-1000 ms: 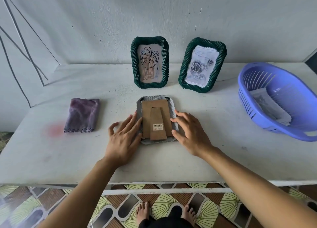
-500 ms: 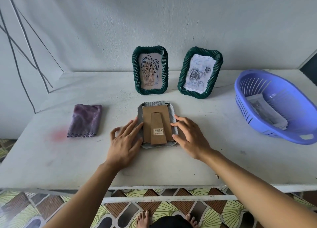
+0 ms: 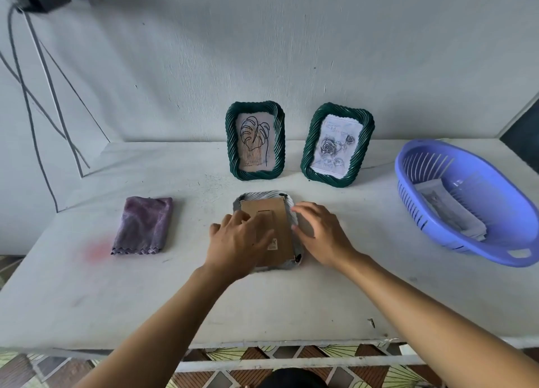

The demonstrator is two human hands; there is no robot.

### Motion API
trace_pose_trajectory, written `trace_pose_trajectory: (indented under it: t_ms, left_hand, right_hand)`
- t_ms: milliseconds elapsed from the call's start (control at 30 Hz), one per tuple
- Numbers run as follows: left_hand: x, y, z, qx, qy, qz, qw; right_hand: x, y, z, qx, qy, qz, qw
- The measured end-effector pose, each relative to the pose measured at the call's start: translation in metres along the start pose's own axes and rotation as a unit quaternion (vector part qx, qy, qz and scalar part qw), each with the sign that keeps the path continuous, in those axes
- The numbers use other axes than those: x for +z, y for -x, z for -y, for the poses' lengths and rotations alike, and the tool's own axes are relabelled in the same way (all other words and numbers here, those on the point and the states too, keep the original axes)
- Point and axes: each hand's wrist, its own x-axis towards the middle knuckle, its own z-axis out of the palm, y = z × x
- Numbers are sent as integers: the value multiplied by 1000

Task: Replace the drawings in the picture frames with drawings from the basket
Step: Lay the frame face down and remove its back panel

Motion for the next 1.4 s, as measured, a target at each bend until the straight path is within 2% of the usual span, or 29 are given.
trace_pose_trajectory:
  t_ms: [100,233,400,533,733,1133,1300,1400]
  left_hand:
    - [8,-8,-12,6,-81,-1,997]
    - [11,-16,-18,-22,-75,-8,997]
    - [8,-19,-25,-35,-115,20,993]
    - [5,-23,-26,-51,-71,38,995]
    - [3,-12,-25,-70,34,23,997]
    - [-23,-1,-18,-69,180,-42,980]
    - [-44,1,4,-76,194,-81,975]
    - [-55,5,28,-97,128,-97,982]
  right_hand:
    - [8,-1,-3,7,23,-14,1000]
    - [12,-1,-5,4,27,-37,999]
    - [14,-1,-10,-2,25,-39,999]
    - [14,-1,-12,4,8,-33,999]
    - [15,-1,-16,3,-6,-28,1000]
    - [10,-1,-12,-5,48,26,998]
    - [9,-2,-10,16,31,35,999]
    - [9,-2,-9,22,9,28,999]
